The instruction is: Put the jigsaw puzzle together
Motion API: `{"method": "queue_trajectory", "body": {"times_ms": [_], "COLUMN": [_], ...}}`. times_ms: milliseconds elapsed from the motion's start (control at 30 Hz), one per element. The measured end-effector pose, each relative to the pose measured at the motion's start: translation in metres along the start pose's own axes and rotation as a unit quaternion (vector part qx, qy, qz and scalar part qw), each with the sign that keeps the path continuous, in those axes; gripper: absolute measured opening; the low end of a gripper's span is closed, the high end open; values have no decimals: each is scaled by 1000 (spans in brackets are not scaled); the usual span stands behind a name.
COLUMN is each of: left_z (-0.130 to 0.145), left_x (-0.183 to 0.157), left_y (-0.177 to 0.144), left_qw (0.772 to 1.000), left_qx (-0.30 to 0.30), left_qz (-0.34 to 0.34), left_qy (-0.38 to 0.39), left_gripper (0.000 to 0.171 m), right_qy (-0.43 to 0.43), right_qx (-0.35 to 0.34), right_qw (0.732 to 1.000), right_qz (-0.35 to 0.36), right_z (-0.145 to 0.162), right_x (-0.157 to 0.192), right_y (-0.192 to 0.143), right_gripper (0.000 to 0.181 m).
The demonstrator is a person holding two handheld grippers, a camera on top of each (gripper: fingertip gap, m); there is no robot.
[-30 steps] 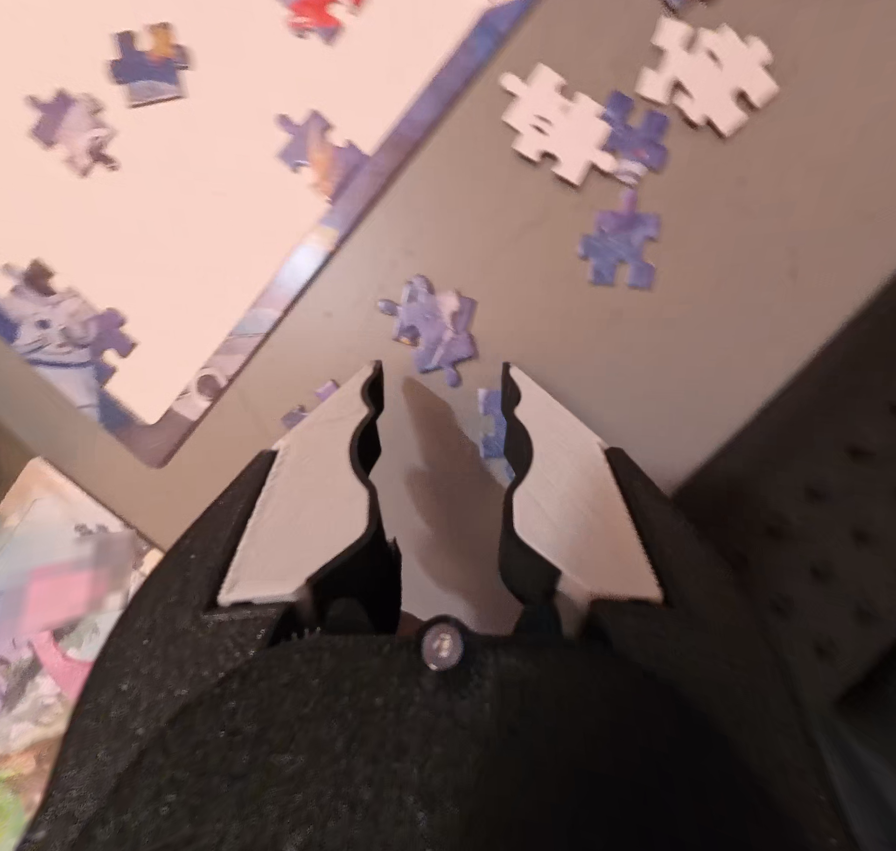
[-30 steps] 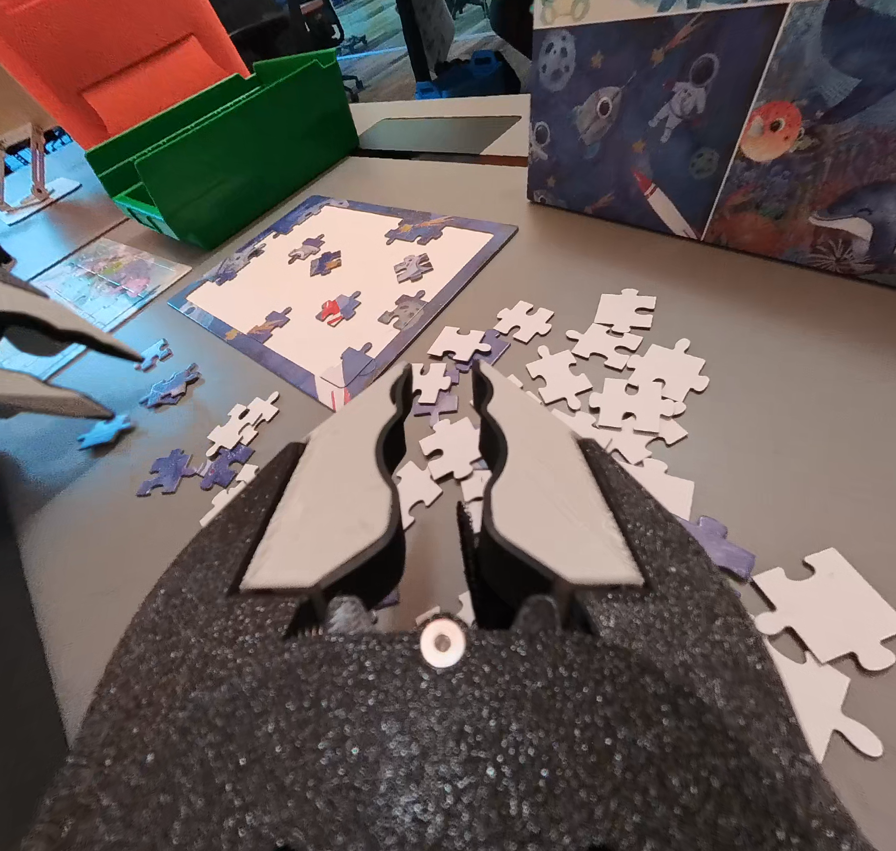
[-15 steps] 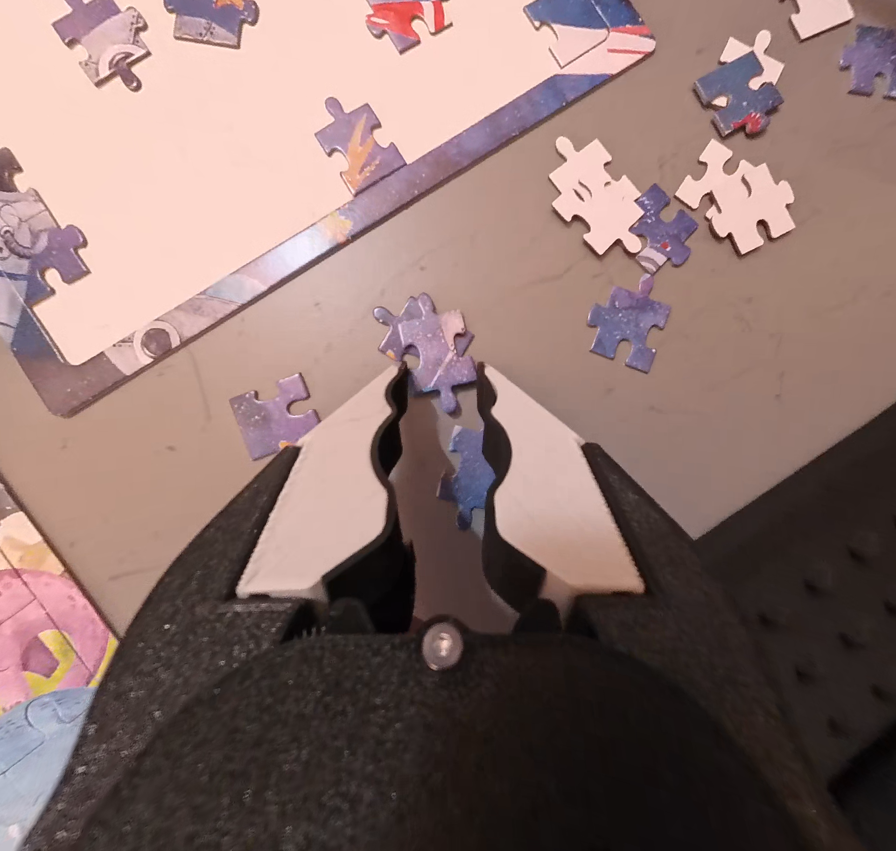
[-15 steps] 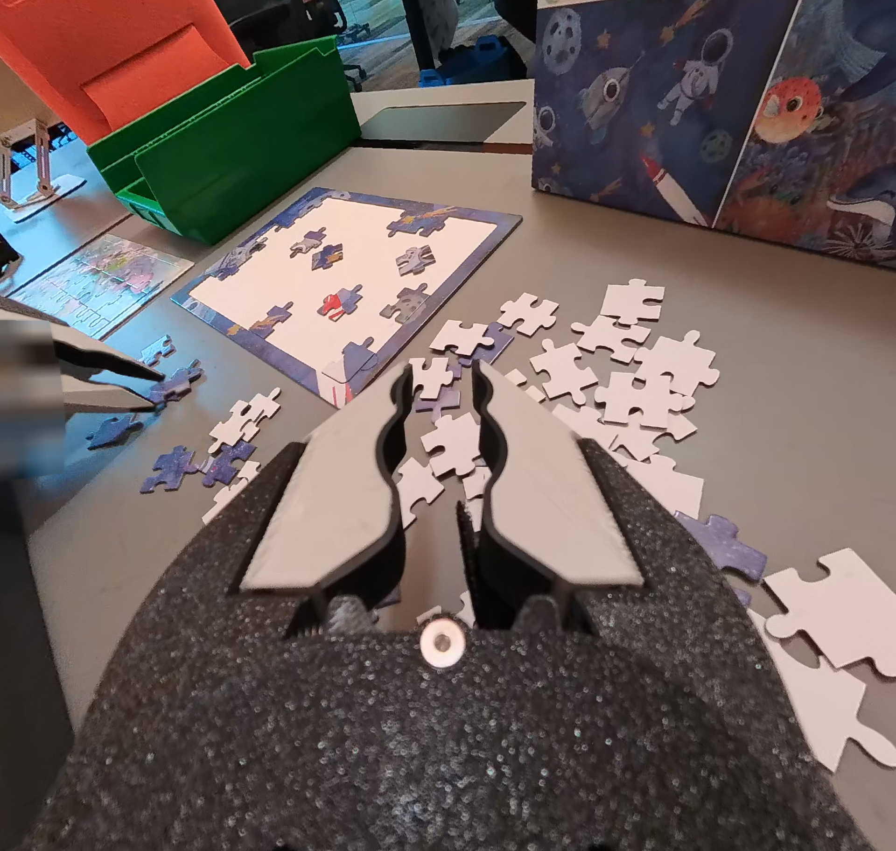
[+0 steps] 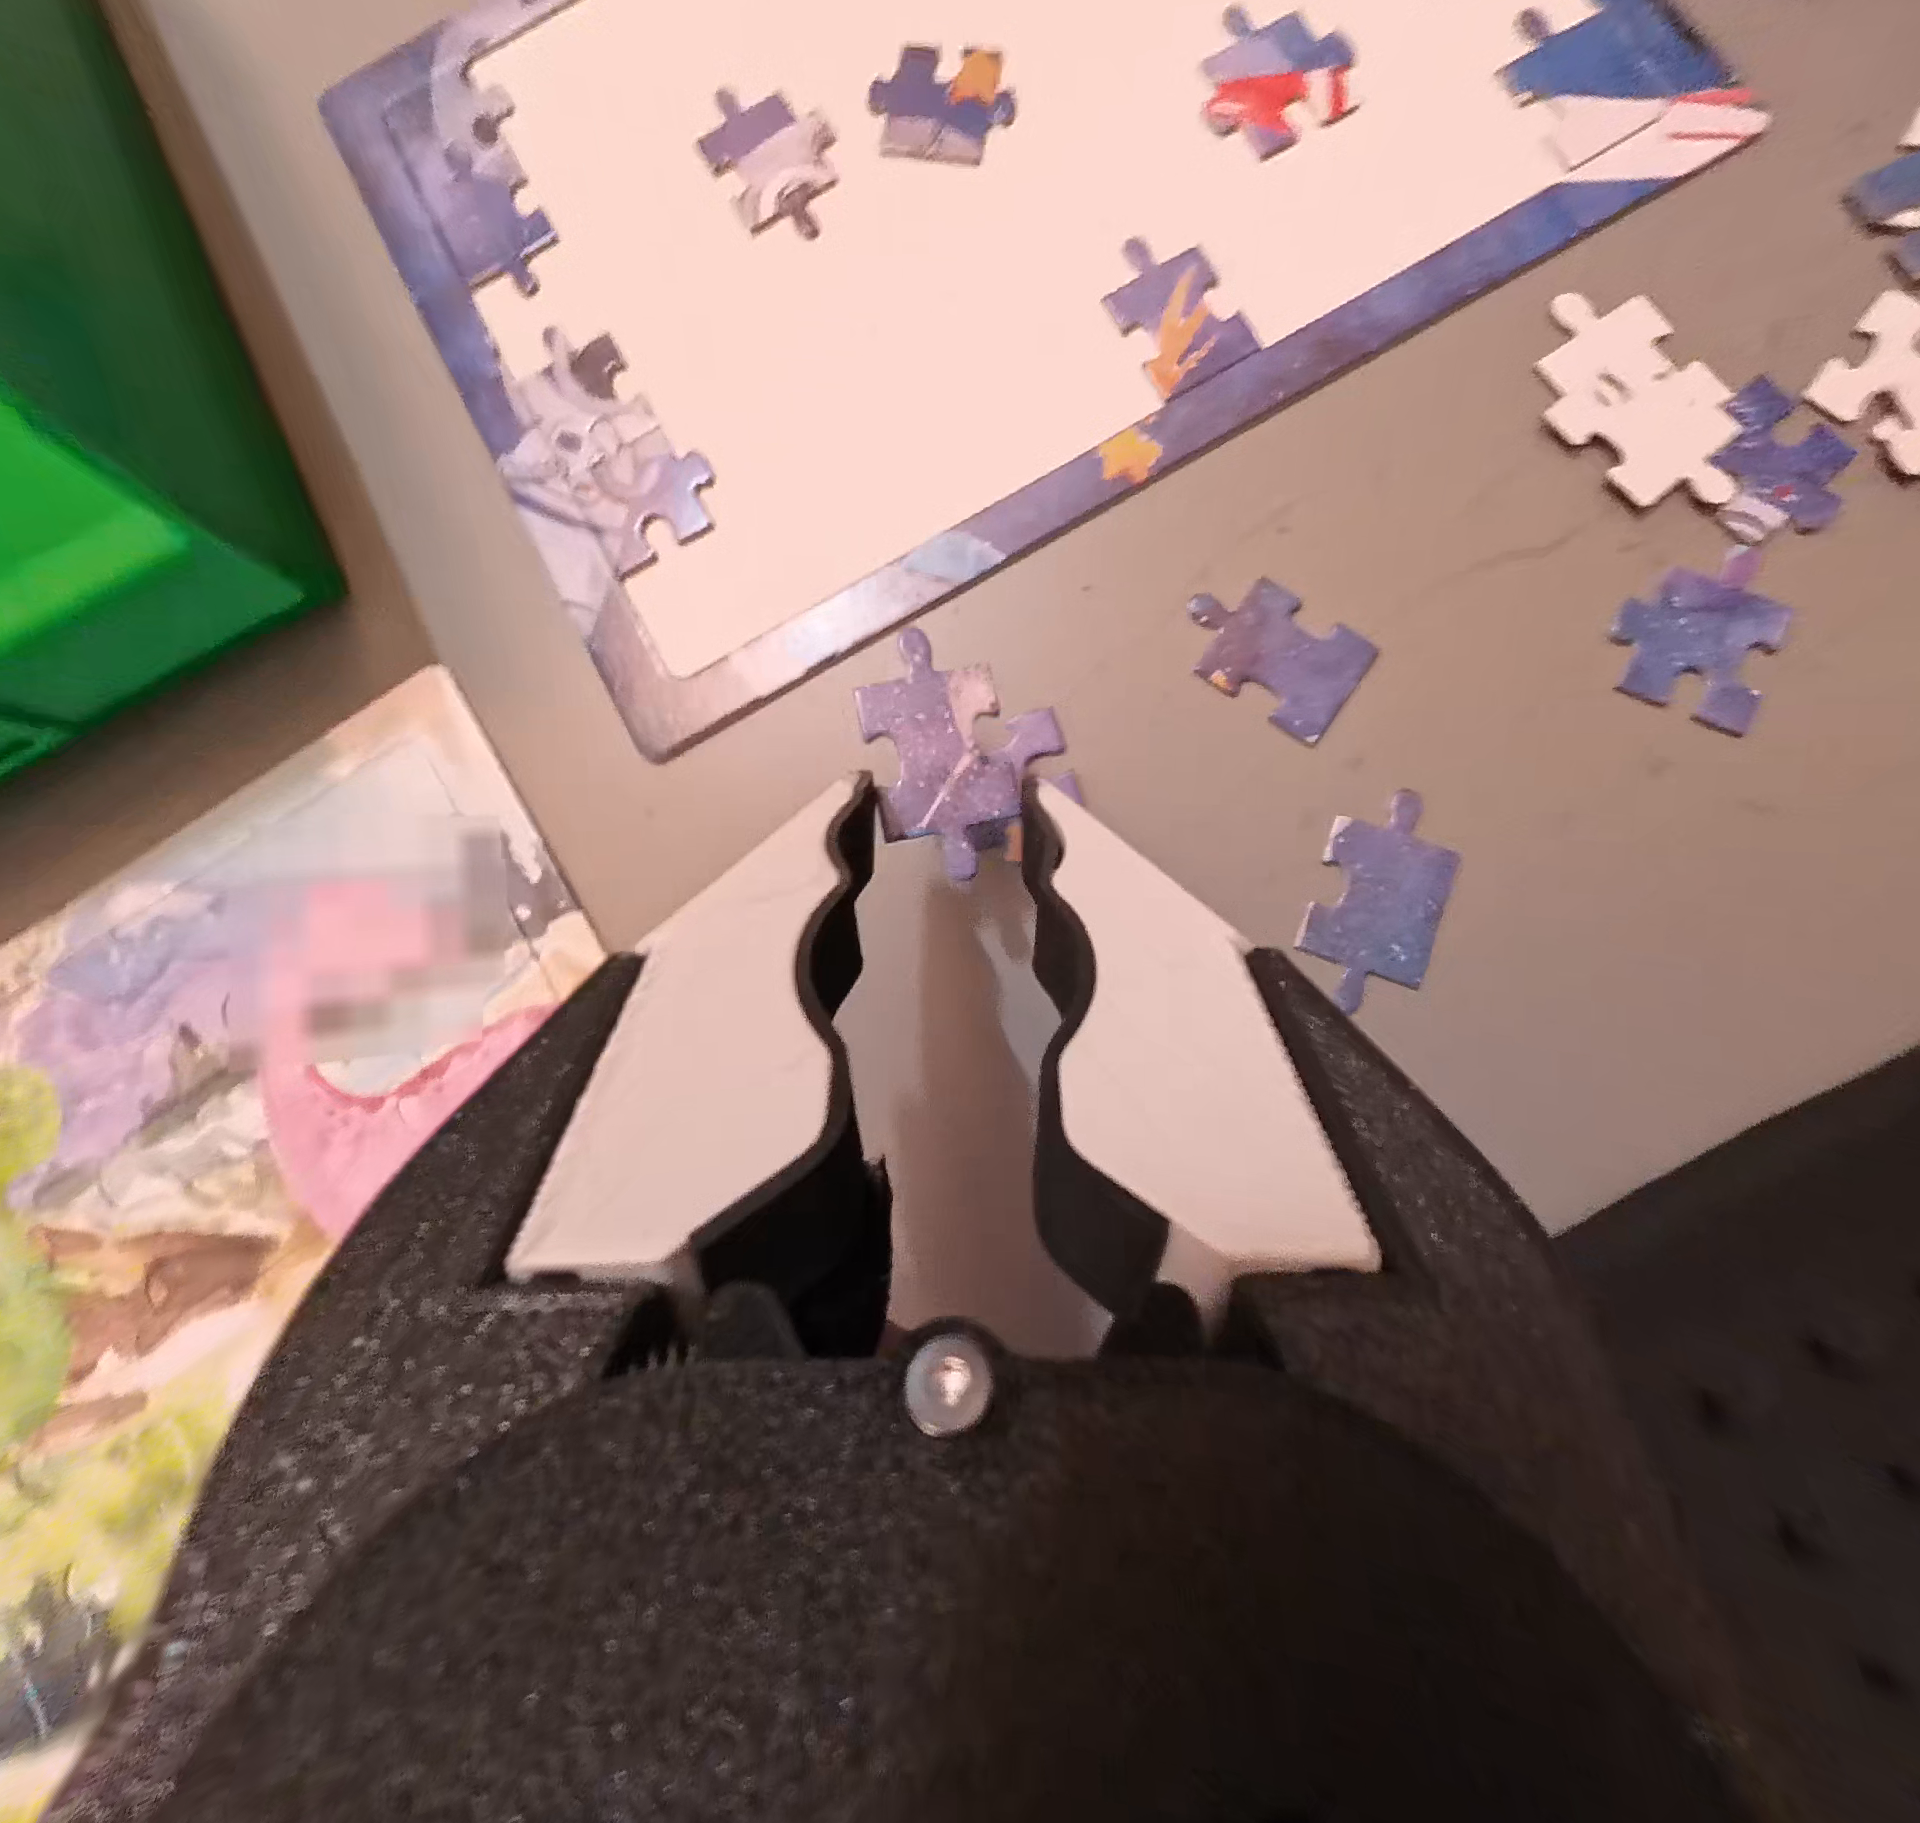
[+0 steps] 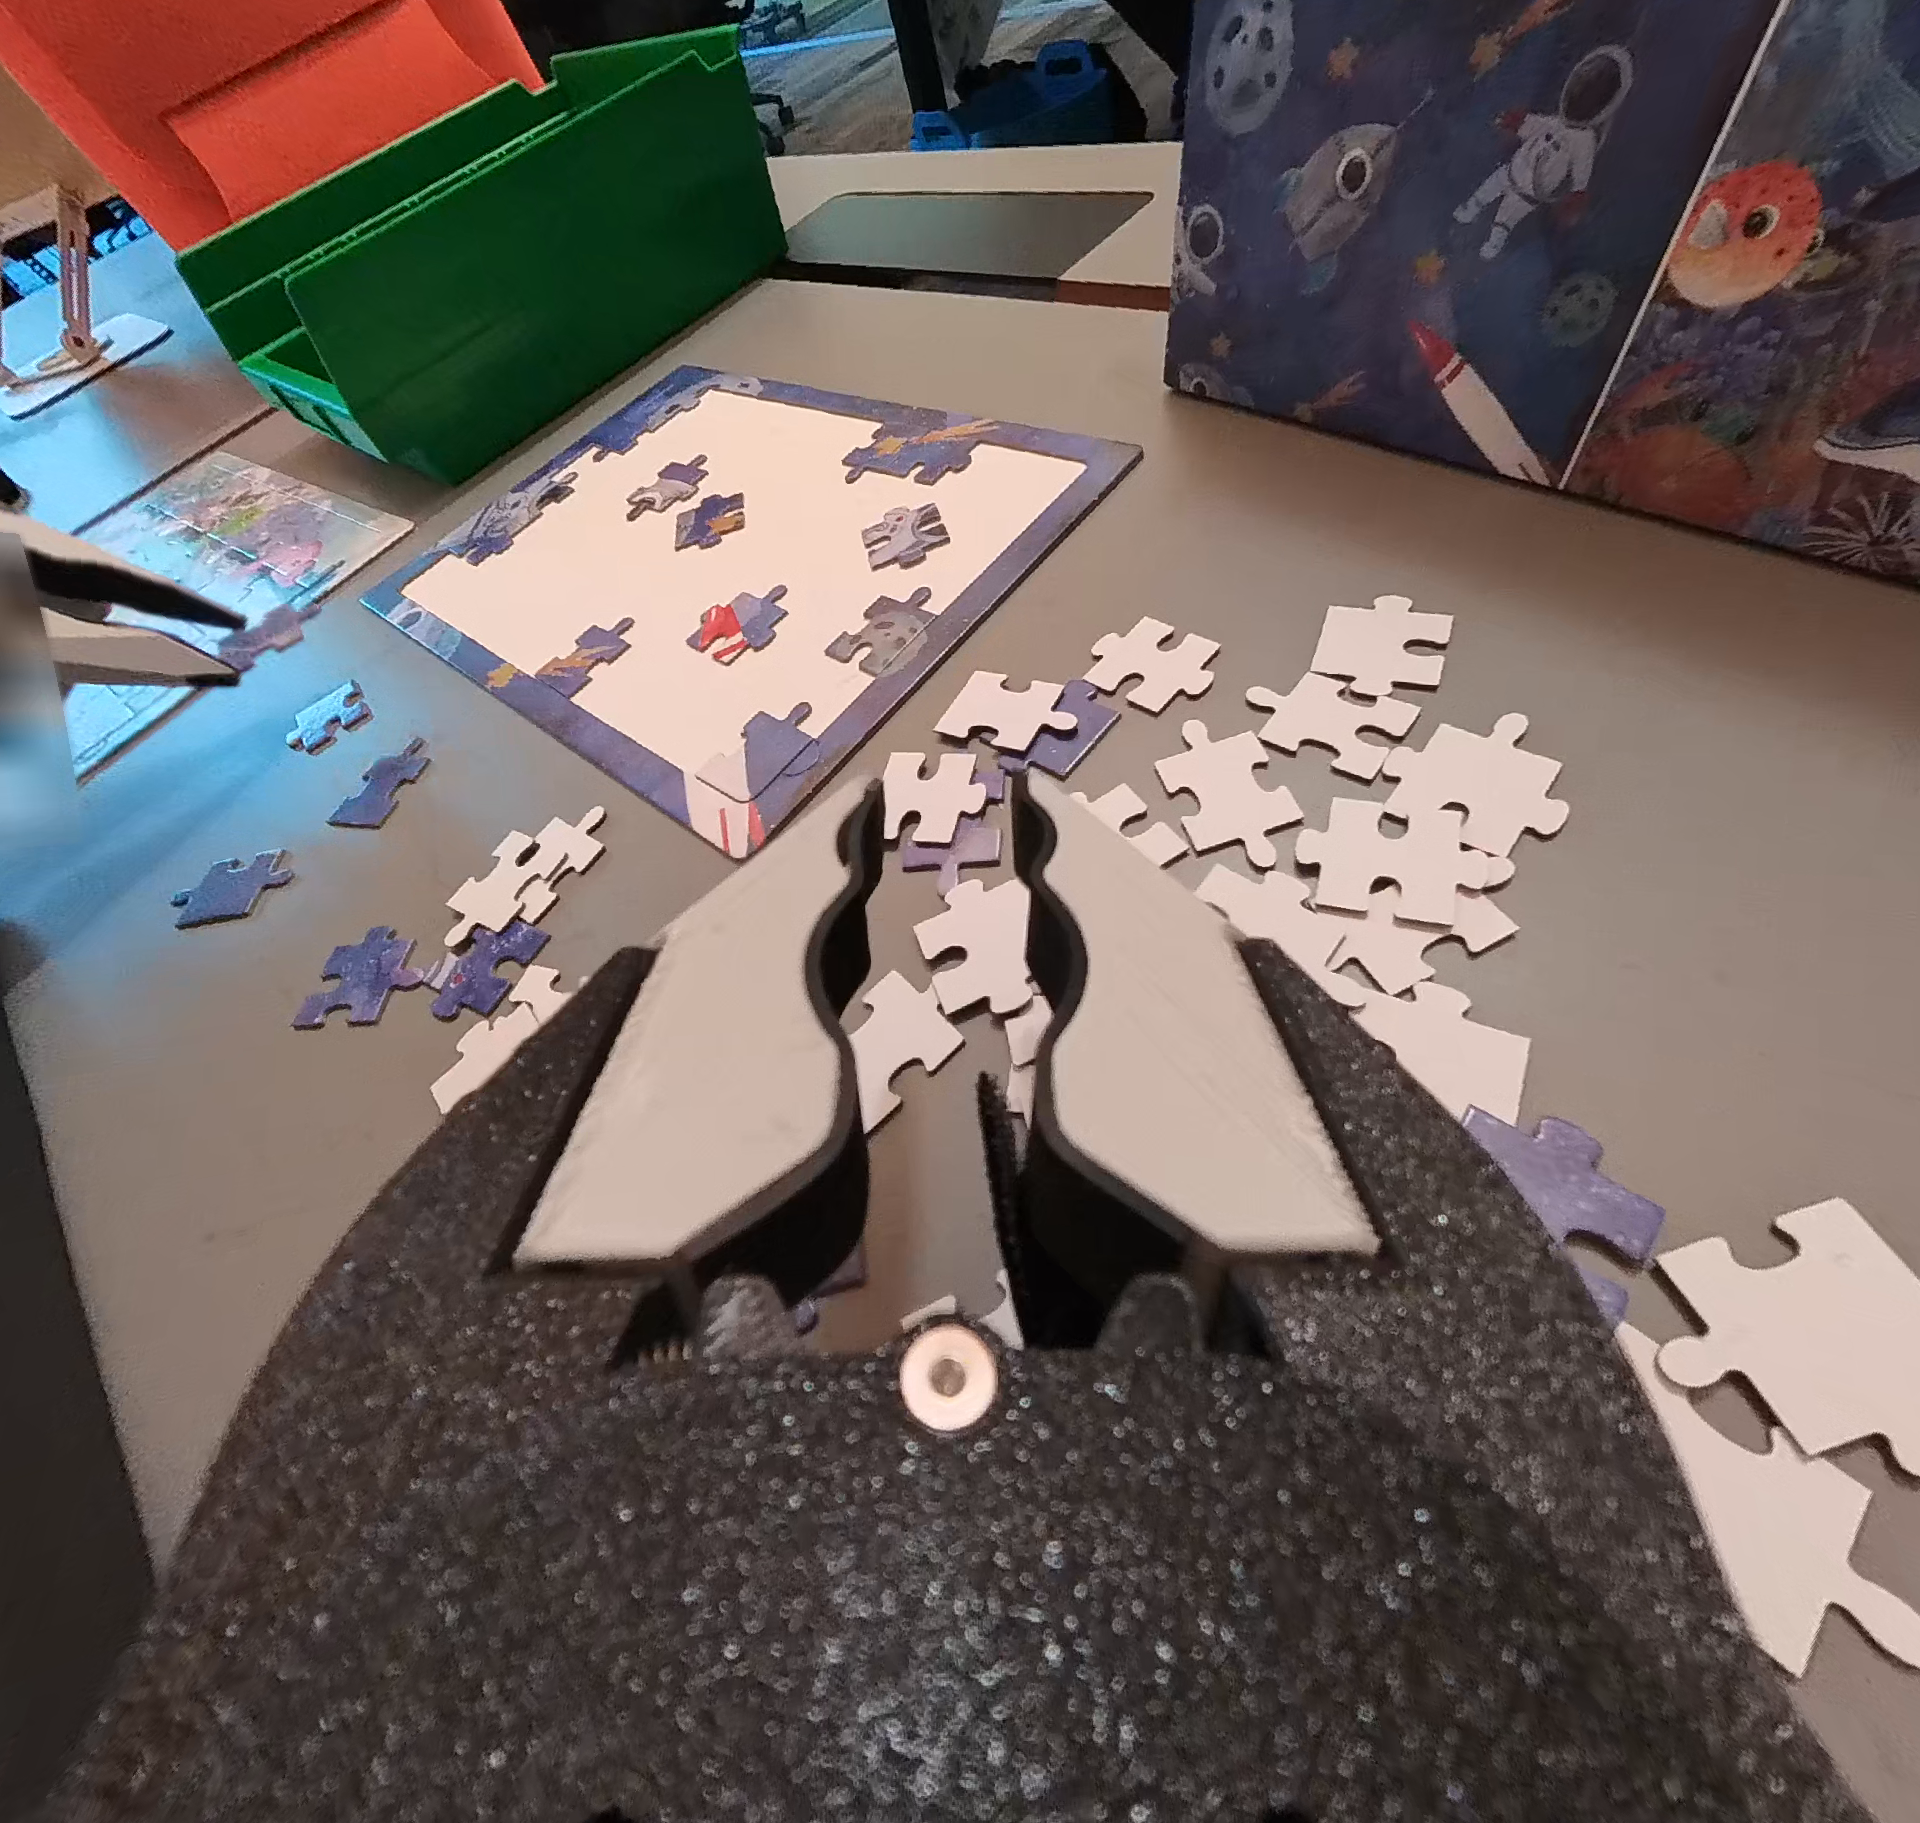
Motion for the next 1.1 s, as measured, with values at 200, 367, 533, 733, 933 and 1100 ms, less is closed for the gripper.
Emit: {"method": "queue_trajectory", "body": {"times_ms": [200, 367, 533, 733, 933, 1100], "left_z": [4, 18, 22, 21, -6, -32], "left_x": [3, 27, 31, 33, 12, -51], "left_y": [10, 12, 14, 12, 5, 23], "left_qw": [999, 998, 997, 997, 1000, 991], "left_qx": [20, 63, 70, 58, 3, -22], "left_qz": [23, -15, -16, -23, 6, 123], "left_qy": [43, 23, 3, -40, -24, 40], "left_gripper": [28, 27, 28, 34, 34, 36], "right_qy": [-8, 5, 3, -36, -167, -196], "right_qx": [-2, -6, 4, 103, 188, 191], "right_qw": [1000, 1000, 1000, 986, 957, 945], "right_qz": [5, 9, 8, -124, -146, -182], "right_z": [0, 0, 1, 11, 30, 23], "right_x": [1, -3, -3, 29, 65, 93], "right_y": [-2, -4, -2, 2, 23, 47], "right_gripper": [24, 24, 24, 30, 37, 38]}}
Point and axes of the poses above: each gripper's, where its closed fingertips meet, y out along the fingers, z out of its underside, x = y × z across the jaws, the point moved 10 cm from there along -y, back along the fingers, and after that the axes turned 1 degree about -x, right-handed, at the moved point
